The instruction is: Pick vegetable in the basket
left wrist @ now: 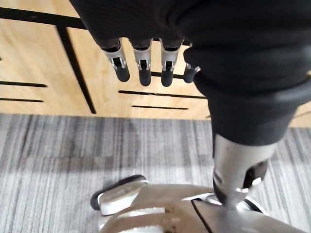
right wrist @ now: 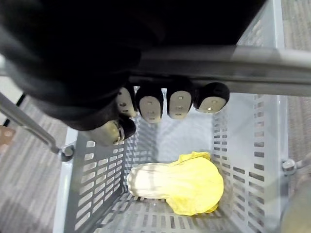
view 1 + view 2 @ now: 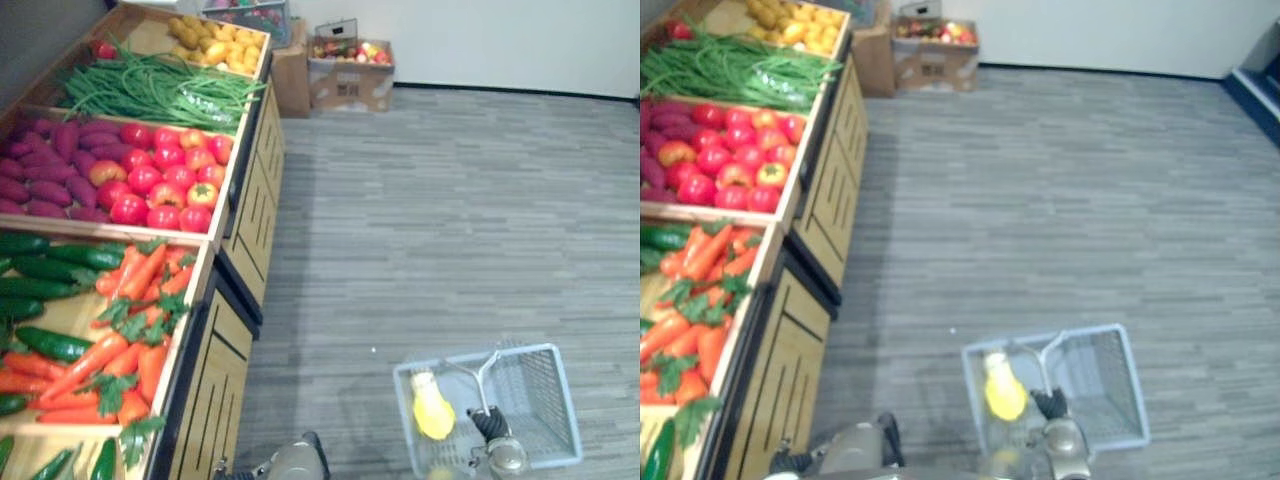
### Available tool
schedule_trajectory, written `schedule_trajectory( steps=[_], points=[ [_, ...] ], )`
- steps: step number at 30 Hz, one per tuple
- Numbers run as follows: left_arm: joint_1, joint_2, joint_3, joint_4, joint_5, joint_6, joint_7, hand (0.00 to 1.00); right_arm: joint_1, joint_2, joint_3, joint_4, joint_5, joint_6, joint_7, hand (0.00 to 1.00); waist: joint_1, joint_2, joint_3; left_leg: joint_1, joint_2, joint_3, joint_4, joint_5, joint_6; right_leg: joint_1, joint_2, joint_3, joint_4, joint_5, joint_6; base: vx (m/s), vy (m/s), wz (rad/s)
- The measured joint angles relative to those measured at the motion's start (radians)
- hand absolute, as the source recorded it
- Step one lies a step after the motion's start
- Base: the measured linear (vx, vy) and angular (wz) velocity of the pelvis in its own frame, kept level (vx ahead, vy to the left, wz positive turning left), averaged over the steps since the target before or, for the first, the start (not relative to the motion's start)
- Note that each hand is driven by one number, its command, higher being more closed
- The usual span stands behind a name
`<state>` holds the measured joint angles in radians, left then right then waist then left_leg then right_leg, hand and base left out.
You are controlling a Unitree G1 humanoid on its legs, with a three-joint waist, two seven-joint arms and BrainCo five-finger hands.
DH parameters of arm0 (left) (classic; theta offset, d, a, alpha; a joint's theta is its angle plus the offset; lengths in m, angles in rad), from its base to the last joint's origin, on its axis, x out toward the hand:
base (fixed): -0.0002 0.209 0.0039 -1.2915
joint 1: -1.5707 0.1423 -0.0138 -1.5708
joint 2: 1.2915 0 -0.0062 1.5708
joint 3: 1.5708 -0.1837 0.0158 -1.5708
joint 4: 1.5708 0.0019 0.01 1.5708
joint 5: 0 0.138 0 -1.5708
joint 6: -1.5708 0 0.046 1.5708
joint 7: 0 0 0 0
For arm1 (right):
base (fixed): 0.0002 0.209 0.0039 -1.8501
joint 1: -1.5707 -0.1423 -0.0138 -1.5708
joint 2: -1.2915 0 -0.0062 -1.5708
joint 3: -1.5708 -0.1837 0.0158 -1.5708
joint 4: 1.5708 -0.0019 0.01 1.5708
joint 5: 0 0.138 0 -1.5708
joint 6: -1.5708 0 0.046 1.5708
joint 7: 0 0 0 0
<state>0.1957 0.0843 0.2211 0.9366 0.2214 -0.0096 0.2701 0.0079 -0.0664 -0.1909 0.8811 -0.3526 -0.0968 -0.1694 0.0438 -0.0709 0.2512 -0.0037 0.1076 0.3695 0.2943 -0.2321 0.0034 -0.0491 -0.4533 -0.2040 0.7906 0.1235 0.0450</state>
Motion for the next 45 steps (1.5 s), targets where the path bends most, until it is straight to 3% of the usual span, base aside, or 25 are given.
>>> schedule_trajectory(
  steps=[1,3,5,6,8,9,10,11,12,13,14,15,16,18,19,22,24,26,29,34,38,45],
  points=[
    [-0.001,0.003,-0.012,0.0,0.0,0.001,-0.001,0.0,-0.008,-0.001,0.007,-0.006,-0.003,-0.007,0.003,1.0,-0.005,0.002,0.003,0.052,-0.002,-0.018,-0.01,-0.023,0.004,-0.051,0.029,0.016,0.144,-0.109,0.028,0.34,0.078,0.36],
    [0.004,0.006,-0.025,-0.001,0.001,0.001,-0.001,0.0,-0.009,0.0,0.009,-0.026,-0.001,-0.015,0.003,1.0,-0.009,0.006,0.005,0.143,-0.009,-0.05,-0.05,-0.032,-0.004,-0.107,0.077,-0.041,0.18,-0.24,0.029,0.38,0.065,0.61],
    [0.004,0.007,-0.025,-0.003,-0.002,0.003,-0.001,0.0,-0.009,0.0,0.001,-0.036,0.002,-0.017,0.003,1.0,-0.016,0.01,0.008,0.174,-0.008,-0.107,-0.058,-0.039,-0.007,-0.156,0.114,-0.058,0.043,-0.277,0.031,0.41,-0.021,1.01],
    [0.001,0.006,-0.025,-0.012,-0.003,0.004,-0.001,0.0,-0.009,0.0,-0.005,-0.036,0.005,-0.018,0.003,1.0,-0.018,0.015,0.011,0.182,-0.004,-0.149,-0.061,-0.039,-0.007,-0.17,0.148,-0.018,-0.069,-0.276,0.033,0.49,-0.17,1.57],
    [-0.019,-0.005,-0.026,-0.044,-0.005,0.0,0.0,0.0,-0.008,-0.001,-0.046,-0.031,0.006,-0.016,0.002,1.0,-0.025,0.029,0.018,0.18,0.019,-0.265,-0.063,-0.04,-0.03,-0.172,0.235,0.178,-0.339,-0.256,0.065,0.39,-0.257,1.86],
    [-0.027,-0.005,-0.024,-0.062,-0.009,-0.006,0.0,0.0,-0.009,-0.001,-0.068,-0.016,0.006,-0.011,0.002,1.0,-0.025,0.022,0.014,0.169,0.024,-0.333,-0.063,-0.045,-0.065,-0.157,0.252,0.266,-0.463,-0.221,0.107,0.3,-0.282,1.8],
    [-0.029,-0.003,-0.019,-0.068,-0.014,-0.011,0.0,0.0,-0.007,-0.001,-0.077,-0.005,0.007,-0.01,0.002,1.0,-0.025,0.016,0.01,0.164,0.027,-0.371,-0.06,-0.055,-0.082,-0.15,0.248,0.287,-0.497,-0.204,0.123,0.46,-0.524,2.05],
    [-0.032,0.001,0.006,-0.076,-0.023,-0.016,0.002,0.0,0.003,0.002,-0.084,0.011,0.011,-0.004,0.002,1.0,-0.019,-0.018,0.003,0.163,0.025,-0.446,-0.06,-0.074,-0.122,-0.13,0.232,0.301,-0.505,-0.159,0.121,0.44,-0.601,1.98],
    [-0.049,-0.019,0.035,-0.066,-0.026,-0.011,0.01,0.0,-0.008,-0.018,-0.088,0.032,0.015,0.002,-0.001,1.0,-0.013,0.012,0.005,0.161,0.068,-0.503,-0.056,-0.086,-0.16,-0.127,0.24,0.218,-0.436,-0.184,0.166,0.4,-0.605,1.99],
    [-0.039,-0.042,0.059,-0.072,-0.027,-0.015,0.014,0.0,-0.009,-0.03,-0.098,0.028,0.018,0.003,-0.009,1.0,-0.012,0.024,-0.002,0.126,0.102,-0.52,-0.053,-0.059,-0.183,-0.126,0.248,0.153,-0.412,-0.225,0.135,0.21,-0.389,1.48],
    [-0.039,-0.051,0.066,-0.071,-0.03,-0.017,0.019,0.0,-0.015,-0.041,-0.103,0.027,0.018,0.002,-0.015,1.0,-0.012,0.035,-0.007,0.107,0.119,-0.521,-0.053,-0.034,-0.182,-0.129,0.248,0.117,-0.391,-0.249,0.124,0.2,-0.442,1.6],
    [-0.041,-0.068,0.085,-0.069,-0.042,-0.019,0.039,0.0,-0.019,-0.067,-0.108,0.032,0.018,0.005,-0.019,1.0,-0.014,0.052,-0.013,0.053,0.147,-0.514,-0.064,0.041,-0.177,-0.125,0.245,0.03,-0.372,-0.284,0.095,0.2,-0.437,1.46],
    [-0.042,-0.072,0.091,-0.069,-0.049,-0.018,0.045,0.0,-0.022,-0.075,-0.11,0.036,0.017,0.005,-0.019,1.0,-0.015,0.054,-0.012,0.037,0.157,-0.506,-0.071,0.077,-0.176,-0.119,0.242,-0.006,-0.374,-0.29,0.084,0.2,-0.504,1.67],
    [-0.036,-0.073,0.1,-0.056,-0.063,-0.008,0.072,0.0,-0.035,-0.095,-0.119,0.056,0.017,0.005,-0.02,1.0,-0.012,0.055,-0.009,-0.005,0.192,-0.342,-0.107,0.228,-0.164,-0.066,0.245,-0.113,-0.427,-0.292,0.056,0.1,-0.371,1.23],
    [-0.03,-0.073,0.099,-0.056,-0.063,-0.007,0.076,0.0,-0.039,-0.099,-0.122,0.064,0.016,0.005,-0.02,1.0,-0.013,0.055,-0.009,-0.004,0.2,-0.282,-0.119,0.248,-0.16,-0.051,0.246,-0.137,-0.442,-0.291,0.048,0.07,-0.308,0.88],
    [-0.025,-0.069,0.1,-0.017,-0.059,-0.001,0.077,0.0,-0.036,-0.118,-0.139,0.082,0.017,0.011,-0.022,1.0,-0.023,0.063,-0.007,-0.002,0.191,-0.017,-0.121,0.258,-0.153,0.015,0.242,-0.255,-0.507,-0.286,0.034,0.03,-0.17,0.91],
    [-0.024,-0.069,0.103,-0.002,-0.048,0.004,0.076,0.0,-0.018,-0.113,-0.157,0.081,0.018,0.021,-0.023,1.0,-0.026,0.065,-0.008,-0.01,0.185,0.039,-0.123,0.252,-0.134,0.042,0.234,-0.304,-0.527,-0.286,0.036,-0.02,0.004,0.78],
    [-0.02,-0.076,0.121,0.016,-0.041,0.019,0.074,0.0,0.017,-0.111,-0.165,0.081,0.027,0.026,-0.024,1.0,-0.035,0.069,-0.011,-0.007,0.145,0.084,-0.169,0.256,-0.116,0.079,0.215,-0.362,-0.56,-0.276,0.055,0.0,0.095,0.95],
    [-0.005,-0.085,0.141,0.018,-0.039,0.023,0.075,0.0,0.034,-0.101,-0.194,0.087,0.038,0.027,-0.025,1.0,-0.038,0.084,-0.019,-0.001,0.085,0.086,-0.269,0.282,-0.093,0.106,0.202,-0.399,-0.636,-0.227,0.098,0.02,0.143,0.49],
    [0.0,-0.081,0.139,0.017,-0.02,0.033,0.076,0.0,0.039,-0.052,-0.193,0.11,0.036,0.029,-0.031,1.0,-0.04,0.076,-0.016,0.049,0.037,0.088,-0.344,0.304,-0.084,0.169,0.203,-0.4,-0.743,-0.154,0.113,0.05,0.107,0.02],
    [-0.004,-0.078,0.129,0.018,-0.019,0.034,0.077,0.0,0.045,-0.043,-0.192,0.11,0.036,0.029,-0.037,1.0,-0.042,0.076,-0.016,0.088,0.034,0.084,-0.39,0.325,-0.093,0.187,0.213,-0.399,-0.743,-0.154,0.113,0.0,-0.004,-0.01],
    [-0.013,-0.059,0.068,0.017,-0.023,0.032,0.075,0.0,0.05,-0.043,-0.17,0.106,0.036,0.027,-0.064,1.0,-0.045,0.071,-0.016,0.1,0.023,0.091,-0.396,0.324,-0.092,0.162,0.187,-0.373,-0.69,-0.166,0.104,-0.03,0.006,-0.06]
  ],
)
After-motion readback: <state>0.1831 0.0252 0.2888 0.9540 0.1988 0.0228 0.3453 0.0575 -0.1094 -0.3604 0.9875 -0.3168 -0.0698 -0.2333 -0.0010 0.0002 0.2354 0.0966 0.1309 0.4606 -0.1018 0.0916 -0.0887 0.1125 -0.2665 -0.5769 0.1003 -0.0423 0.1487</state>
